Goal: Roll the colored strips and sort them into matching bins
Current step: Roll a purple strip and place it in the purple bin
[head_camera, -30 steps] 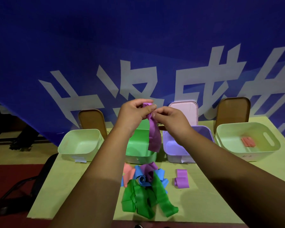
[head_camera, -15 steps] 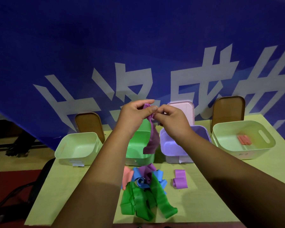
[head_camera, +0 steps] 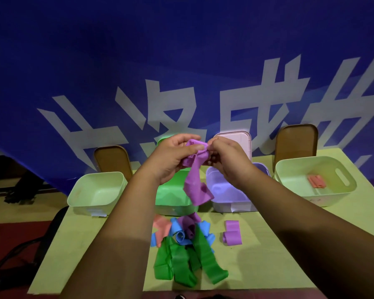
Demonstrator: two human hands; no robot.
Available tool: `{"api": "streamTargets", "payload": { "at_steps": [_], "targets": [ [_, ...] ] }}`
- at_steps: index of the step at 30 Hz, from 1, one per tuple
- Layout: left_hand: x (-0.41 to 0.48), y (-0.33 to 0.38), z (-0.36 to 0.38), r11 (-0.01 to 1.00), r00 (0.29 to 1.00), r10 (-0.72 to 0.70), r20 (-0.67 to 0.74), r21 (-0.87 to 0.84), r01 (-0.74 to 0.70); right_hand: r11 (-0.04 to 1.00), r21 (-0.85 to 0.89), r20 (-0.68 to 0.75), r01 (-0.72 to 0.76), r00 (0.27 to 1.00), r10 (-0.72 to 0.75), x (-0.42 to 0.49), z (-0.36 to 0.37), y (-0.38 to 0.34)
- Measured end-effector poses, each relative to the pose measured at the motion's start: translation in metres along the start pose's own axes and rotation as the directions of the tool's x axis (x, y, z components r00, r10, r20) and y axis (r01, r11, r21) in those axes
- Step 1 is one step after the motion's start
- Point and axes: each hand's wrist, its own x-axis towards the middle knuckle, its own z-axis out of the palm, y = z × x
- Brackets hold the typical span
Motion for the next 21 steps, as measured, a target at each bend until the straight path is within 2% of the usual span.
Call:
{"api": "streamTargets", "payload": {
  "at_steps": [3,6,9,12,15,17,21],
  "targets": [
    [-0.002,0.000,-0.002,0.998,0.999,-0.035,0.029,-0.041,0.036,0.984,0.162,0.035,-0.071,0.997,0.066,0.000,0.002,-0.001],
    [-0.004,-0.002,-0.007,0.997,0.996,-0.060,0.059,-0.041,0.062,0.966,0.224,0.099,-0.128,0.989,0.108,0.002,-0.004,0.002],
    [-0.006,-0.003,-0.011,0.990,0.988,-0.109,0.105,-0.077,0.118,0.952,0.266,0.105,-0.152,0.986,0.128,0.002,-0.007,-0.002],
    [-0.007,-0.004,-0.015,0.975,0.979,-0.140,0.146,-0.151,0.162,0.956,0.239,0.072,-0.169,0.985,0.156,0.002,-0.008,-0.005],
    [-0.005,-0.010,-0.022,0.988,0.969,-0.106,0.225,-0.088,0.128,0.954,0.208,0.076,-0.215,0.976,0.203,0.003,-0.011,-0.006],
    [-0.003,-0.013,-0.026,0.985,0.978,-0.105,0.182,-0.114,0.127,0.960,0.147,0.082,-0.237,0.970,0.227,0.003,-0.017,-0.006],
    [0.004,-0.022,-0.036,0.941,0.995,-0.058,0.076,-0.329,0.080,0.962,-0.027,0.179,-0.272,0.945,0.272,0.005,-0.030,-0.002]
  ]
}}
